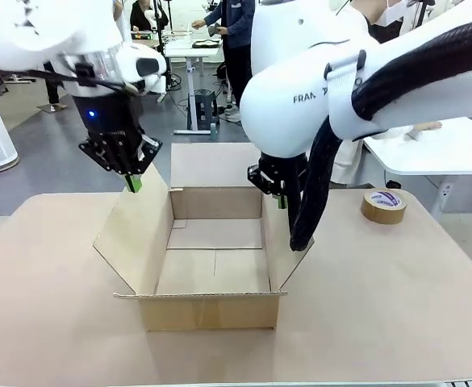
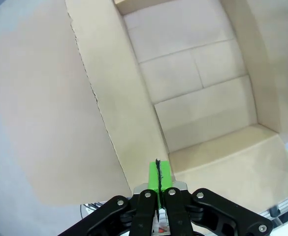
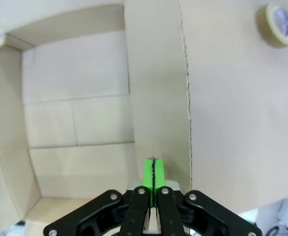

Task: Wrap the clocks to prevent damage.
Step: Open the side flaps of the Package Box.

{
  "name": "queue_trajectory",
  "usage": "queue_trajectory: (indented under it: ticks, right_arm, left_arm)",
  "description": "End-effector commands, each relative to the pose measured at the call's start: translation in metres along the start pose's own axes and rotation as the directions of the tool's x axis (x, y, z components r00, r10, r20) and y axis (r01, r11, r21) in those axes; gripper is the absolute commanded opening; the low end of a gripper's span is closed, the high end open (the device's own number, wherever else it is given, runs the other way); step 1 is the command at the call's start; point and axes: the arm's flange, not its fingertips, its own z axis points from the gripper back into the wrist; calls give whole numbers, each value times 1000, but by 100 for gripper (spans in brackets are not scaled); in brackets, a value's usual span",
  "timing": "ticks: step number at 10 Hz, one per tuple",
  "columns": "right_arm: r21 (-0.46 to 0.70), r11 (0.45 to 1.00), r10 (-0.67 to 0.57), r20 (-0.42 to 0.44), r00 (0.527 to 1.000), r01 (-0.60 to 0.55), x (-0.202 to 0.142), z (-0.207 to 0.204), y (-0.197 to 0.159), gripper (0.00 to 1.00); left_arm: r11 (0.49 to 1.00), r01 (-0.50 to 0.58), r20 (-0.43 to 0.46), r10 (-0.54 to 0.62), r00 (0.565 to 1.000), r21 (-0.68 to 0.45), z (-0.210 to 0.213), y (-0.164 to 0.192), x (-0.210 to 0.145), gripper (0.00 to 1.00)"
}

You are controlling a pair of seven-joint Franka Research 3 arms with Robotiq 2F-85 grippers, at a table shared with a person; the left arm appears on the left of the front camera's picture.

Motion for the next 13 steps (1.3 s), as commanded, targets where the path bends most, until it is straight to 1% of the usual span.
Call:
queue_trajectory:
  ticks: [1, 5, 8, 10, 11, 13]
  right_arm:
    - [-7, 998, -63, 59, 996, 64, 0, -14, 0, 1]
    - [-42, 994, -102, 62, 993, 105, 3, -35, -15, 1]
    - [-68, 991, -107, 56, 993, 111, 1, -58, -23, 1]
    - [-70, 991, -109, 48, 993, 112, 0, -72, -26, 1]
    - [-77, 990, -119, 37, 992, 121, 1, -80, -28, 1]
    - [-78, 988, -132, 30, 991, 134, 2, -95, -31, 1]
  left_arm:
    - [997, -60, -12, 60, 998, 56, -19, -3, 16, 0]
    - [992, -84, -47, 88, 995, 96, -67, 6, 39, 0]
    - [978, -126, -40, 135, 990, 164, -92, 14, 45, 0]
    - [967, -149, -8, 154, 988, 209, -105, 19, 43, 0]
    - [965, -155, -6, 160, 987, 213, -112, 24, 43, 0]
    - [975, -156, 4, 157, 988, 156, -127, 31, 43, 0]
